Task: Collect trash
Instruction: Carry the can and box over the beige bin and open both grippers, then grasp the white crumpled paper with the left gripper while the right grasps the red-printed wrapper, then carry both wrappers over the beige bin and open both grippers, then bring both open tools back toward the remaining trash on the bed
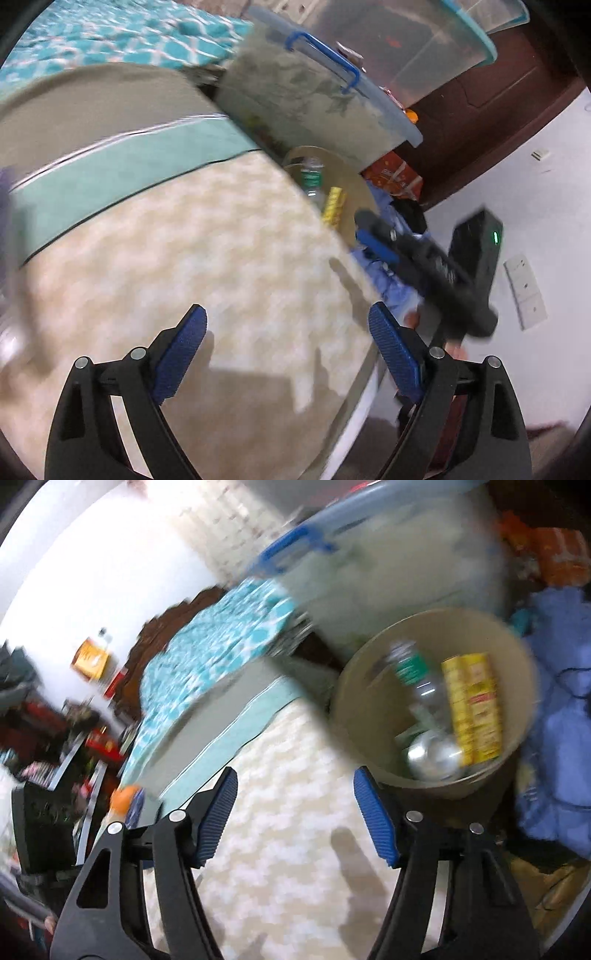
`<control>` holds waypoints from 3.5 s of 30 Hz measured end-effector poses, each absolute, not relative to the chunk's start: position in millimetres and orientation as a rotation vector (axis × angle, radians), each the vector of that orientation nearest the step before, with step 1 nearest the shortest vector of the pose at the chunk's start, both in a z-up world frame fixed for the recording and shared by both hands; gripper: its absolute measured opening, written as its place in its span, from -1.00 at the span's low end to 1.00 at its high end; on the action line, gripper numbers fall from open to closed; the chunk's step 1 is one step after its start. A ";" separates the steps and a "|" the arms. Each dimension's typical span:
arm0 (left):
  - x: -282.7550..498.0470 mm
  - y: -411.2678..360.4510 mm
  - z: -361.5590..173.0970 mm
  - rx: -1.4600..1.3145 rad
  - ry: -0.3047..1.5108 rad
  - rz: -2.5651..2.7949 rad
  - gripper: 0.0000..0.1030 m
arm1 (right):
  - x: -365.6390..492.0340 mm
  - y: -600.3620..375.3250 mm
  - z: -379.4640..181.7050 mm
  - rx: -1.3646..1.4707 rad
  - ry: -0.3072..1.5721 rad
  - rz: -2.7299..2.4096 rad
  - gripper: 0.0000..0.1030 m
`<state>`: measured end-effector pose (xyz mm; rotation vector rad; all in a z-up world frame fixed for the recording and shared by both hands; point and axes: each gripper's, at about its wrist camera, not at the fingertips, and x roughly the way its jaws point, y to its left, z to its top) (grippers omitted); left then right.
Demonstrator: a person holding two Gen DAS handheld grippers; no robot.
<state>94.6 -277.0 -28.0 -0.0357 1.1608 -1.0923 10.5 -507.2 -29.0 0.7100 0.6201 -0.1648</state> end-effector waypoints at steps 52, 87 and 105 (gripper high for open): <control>126.1 1.2 -13.5 -0.359 0.976 -0.675 -0.41 | 92.0 -301.8 5.6 0.322 0.706 0.069 -0.32; 130.4 -501.9 -27.5 0.145 1.152 -1.081 0.47 | -58.6 -615.2 -29.5 0.715 0.475 -0.487 0.51; 168.7 -145.2 21.6 -0.065 0.974 -0.720 0.47 | 54.2 -437.0 -2.3 0.524 0.632 -0.017 0.43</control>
